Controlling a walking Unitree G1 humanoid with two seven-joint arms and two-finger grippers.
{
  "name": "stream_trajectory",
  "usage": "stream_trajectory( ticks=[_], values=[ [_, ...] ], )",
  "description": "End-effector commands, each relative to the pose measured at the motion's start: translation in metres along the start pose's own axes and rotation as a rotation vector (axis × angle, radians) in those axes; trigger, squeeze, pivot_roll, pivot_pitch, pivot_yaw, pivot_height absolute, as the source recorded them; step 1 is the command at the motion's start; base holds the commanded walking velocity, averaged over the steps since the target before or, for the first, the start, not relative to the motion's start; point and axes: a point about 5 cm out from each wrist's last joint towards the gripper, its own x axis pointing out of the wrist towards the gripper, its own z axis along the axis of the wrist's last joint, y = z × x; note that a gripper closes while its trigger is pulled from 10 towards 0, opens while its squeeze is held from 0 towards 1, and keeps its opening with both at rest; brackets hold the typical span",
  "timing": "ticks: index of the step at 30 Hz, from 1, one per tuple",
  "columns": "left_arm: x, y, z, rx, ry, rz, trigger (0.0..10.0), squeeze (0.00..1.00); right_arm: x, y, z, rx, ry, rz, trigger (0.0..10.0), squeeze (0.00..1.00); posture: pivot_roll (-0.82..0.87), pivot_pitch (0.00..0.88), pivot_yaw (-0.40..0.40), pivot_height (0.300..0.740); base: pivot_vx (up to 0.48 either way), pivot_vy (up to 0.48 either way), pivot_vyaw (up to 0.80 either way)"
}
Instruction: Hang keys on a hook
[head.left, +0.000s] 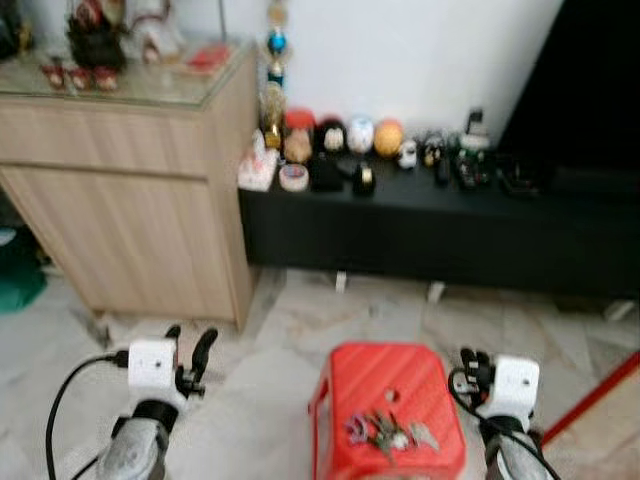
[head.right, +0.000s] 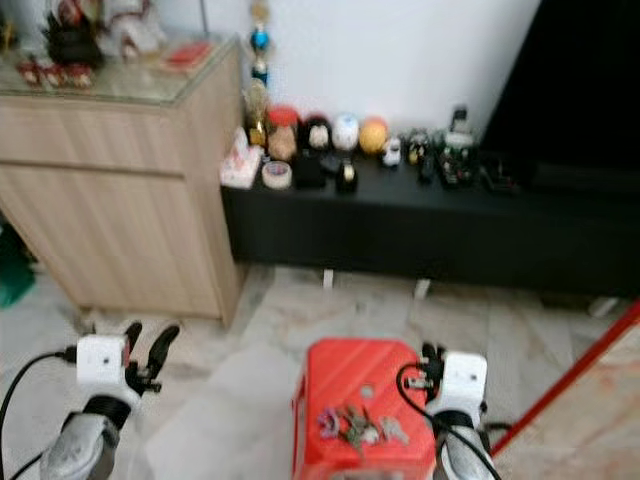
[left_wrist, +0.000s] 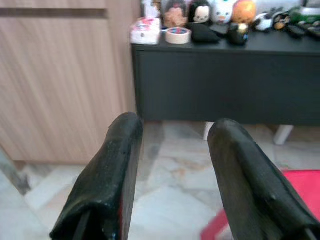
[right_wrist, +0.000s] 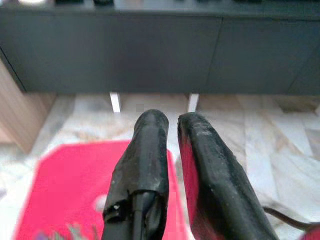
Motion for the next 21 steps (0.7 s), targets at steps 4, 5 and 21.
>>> stream_trajectory(
  ticks=[4, 5, 21],
  values=[
    [-0.0002, 0.0041, -0.0002, 0.012, 0.005, 0.005, 10.0, 0.00, 0.0042, 0.0012, 0.0101, -0.005, -0.048, 0.012, 10.0, 0.00, 0.04, 0.000, -0.040, 0.734, 0.000, 0.000, 0.00],
    [-0.0001, 0.0041, -0.0003, 0.011, 0.004, 0.006, 10.0, 0.00, 0.0047, 0.0001, 0.0113, -0.007, -0.053, 0.008, 10.0, 0.00, 0.04, 0.000, -0.041, 0.734, 0.000, 0.000, 0.00],
    [-0.0005, 0.0014, -0.0023, -0.012, 0.006, 0.025, 10.0, 0.00, 0.0085, -0.0025, 0.0120, -0.067, -0.016, 0.013, 10.0, 0.00, 0.03, 0.000, -0.053, 0.684, 0.000, 0.000, 0.00]
  ],
)
